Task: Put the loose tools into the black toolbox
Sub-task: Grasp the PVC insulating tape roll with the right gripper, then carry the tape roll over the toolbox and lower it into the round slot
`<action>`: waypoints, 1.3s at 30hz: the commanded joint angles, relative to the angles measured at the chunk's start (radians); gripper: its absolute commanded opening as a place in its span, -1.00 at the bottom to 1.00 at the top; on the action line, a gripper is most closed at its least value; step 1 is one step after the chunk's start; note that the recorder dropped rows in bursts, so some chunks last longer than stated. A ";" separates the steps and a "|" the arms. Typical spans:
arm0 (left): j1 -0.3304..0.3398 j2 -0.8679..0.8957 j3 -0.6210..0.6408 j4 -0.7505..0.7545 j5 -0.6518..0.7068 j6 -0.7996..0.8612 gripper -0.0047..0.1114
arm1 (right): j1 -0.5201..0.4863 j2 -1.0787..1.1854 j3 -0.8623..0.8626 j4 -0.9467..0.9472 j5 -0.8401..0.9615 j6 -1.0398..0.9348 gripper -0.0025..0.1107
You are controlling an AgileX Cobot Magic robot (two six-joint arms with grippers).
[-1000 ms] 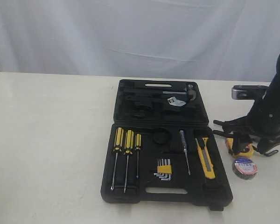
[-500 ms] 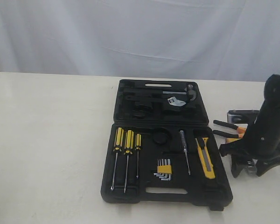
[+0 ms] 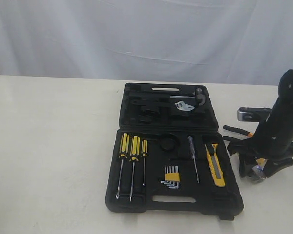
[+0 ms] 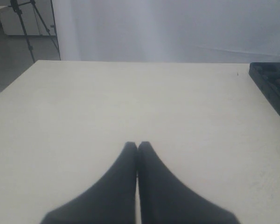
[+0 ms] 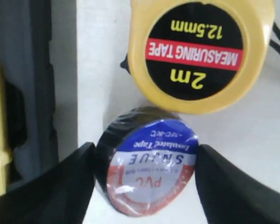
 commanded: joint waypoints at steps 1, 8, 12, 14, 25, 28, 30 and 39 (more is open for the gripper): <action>-0.006 -0.006 0.001 0.000 -0.001 -0.002 -0.92 | -0.003 0.013 -0.003 -0.001 0.006 -0.021 0.08; -0.006 -0.006 0.001 0.000 -0.001 -0.002 -0.92 | -0.003 0.029 -0.003 -0.006 0.027 -0.021 0.45; -0.006 -0.006 0.001 0.000 -0.001 -0.002 -0.92 | -0.003 0.029 -0.003 -0.006 0.013 -0.013 0.37; -0.006 -0.006 0.001 0.000 -0.001 -0.002 -0.92 | -0.003 0.029 -0.003 -0.006 0.006 -0.007 0.21; -0.006 -0.006 0.001 0.000 -0.001 -0.002 -0.92 | -0.003 -0.002 -0.015 0.017 0.065 -0.063 -0.96; -0.006 -0.006 0.001 0.000 -0.001 -0.002 -0.92 | -0.003 -0.060 -0.052 0.033 0.109 -0.080 -0.96; -0.006 -0.006 0.001 0.000 -0.001 -0.002 -0.92 | -0.003 -0.112 -0.087 0.043 0.126 -0.085 -0.96; -0.006 -0.006 0.001 0.000 -0.001 -0.002 -0.92 | 0.085 -0.167 -0.234 0.218 0.075 -0.225 -0.96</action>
